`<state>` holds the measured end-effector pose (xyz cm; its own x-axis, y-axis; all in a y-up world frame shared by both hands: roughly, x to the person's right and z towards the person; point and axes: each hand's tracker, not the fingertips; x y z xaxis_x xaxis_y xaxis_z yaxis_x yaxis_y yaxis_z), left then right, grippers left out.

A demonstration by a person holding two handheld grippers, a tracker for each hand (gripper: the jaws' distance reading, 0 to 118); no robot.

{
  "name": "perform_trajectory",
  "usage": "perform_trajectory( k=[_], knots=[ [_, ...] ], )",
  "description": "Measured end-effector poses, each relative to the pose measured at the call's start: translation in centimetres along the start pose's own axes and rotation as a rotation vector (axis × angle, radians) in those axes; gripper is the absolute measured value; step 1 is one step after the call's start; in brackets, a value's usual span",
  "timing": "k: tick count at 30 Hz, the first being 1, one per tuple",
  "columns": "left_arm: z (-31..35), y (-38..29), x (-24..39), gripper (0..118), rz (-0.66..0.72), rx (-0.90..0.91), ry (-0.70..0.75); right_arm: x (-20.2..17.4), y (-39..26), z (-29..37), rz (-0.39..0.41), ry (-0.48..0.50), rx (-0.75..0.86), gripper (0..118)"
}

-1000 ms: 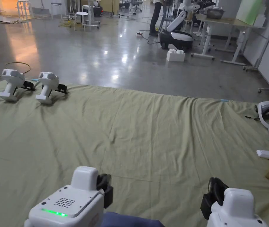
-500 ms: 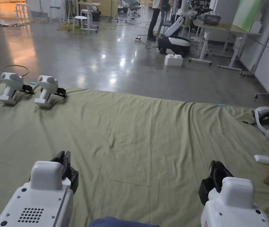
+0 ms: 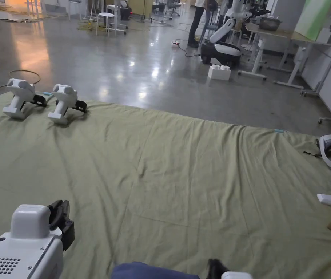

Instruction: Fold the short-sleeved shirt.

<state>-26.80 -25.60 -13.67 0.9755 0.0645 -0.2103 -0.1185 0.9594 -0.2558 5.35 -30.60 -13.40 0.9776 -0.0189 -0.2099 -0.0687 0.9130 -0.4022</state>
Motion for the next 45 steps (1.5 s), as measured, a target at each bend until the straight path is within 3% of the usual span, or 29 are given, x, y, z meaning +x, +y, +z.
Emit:
perform_trajectory(
  k=[5, 10, 12, 14, 15, 17, 19, 28, 34, 36, 38, 39, 41, 45],
  knots=[
    [-0.1, -3.1, -1.6, 12, 0.112, -0.158, -0.067, -2.8, -3.3, -3.8, 0.015, 0.055, -0.135, 9],
    [-0.7, -6.2, -2.9, 14, 0.237, -0.319, -0.164, -2.2, -6.7, -6.9, 0.006, -0.019, -0.246, 9],
    [-1.3, -7.1, -3.4, 27, 0.286, -0.382, -0.217, -1.5, -7.9, -7.5, -0.010, -0.018, -0.282, 9],
    [-2.0, -7.9, -3.7, 64, 0.366, -0.464, -0.296, -1.2, -8.4, -7.4, -0.008, -0.015, -0.266, 9],
    [-2.7, -8.3, -3.9, 77, 0.410, -0.509, -0.341, -1.2, -8.3, -7.3, -0.004, -0.011, -0.256, 9],
    [-3.8, -8.9, -4.1, 78, 0.473, -0.575, -0.419, -1.4, -7.9, -7.0, -0.001, -0.012, -0.256, 9],
    [-5.5, -9.8, -4.1, 87, 0.539, -0.655, -0.482, -1.3, -8.1, -7.0, -0.003, -0.007, -0.254, 9],
    [-11.3, -13.9, -0.3, 88, 0.714, -0.984, -0.738, -1.0, -7.9, -6.5, -0.009, 0.010, -0.245, 9],
    [-11.3, -13.5, 2.5, 87, 0.703, -0.973, -0.799, -0.7, -8.0, -6.6, -0.030, 0.020, -0.244, 9],
    [-11.2, -13.4, 2.7, 76, 0.640, -0.959, -0.786, -0.5, -8.1, -6.7, -0.035, 0.023, -0.244, 9],
    [-10.9, -13.6, 1.9, 48, 0.649, -0.964, -0.776, -0.2, -8.1, -6.7, -0.049, 0.034, -0.246, 9],
    [-10.8, -14.0, 1.6, 42, 0.691, -0.965, -0.788, -0.1, -8.1, -6.7, -0.053, 0.041, -0.246, 9],
    [-10.8, -14.5, 1.1, 34, 0.689, -0.933, -0.807, -0.1, -8.2, -6.8, -0.047, 0.045, -0.245, 9],
    [-9.9, -13.9, 1.8, 28, 0.634, -0.871, -0.805, -0.8, -8.2, -6.7, 0.006, 0.029, -0.242, 9]
  ],
)
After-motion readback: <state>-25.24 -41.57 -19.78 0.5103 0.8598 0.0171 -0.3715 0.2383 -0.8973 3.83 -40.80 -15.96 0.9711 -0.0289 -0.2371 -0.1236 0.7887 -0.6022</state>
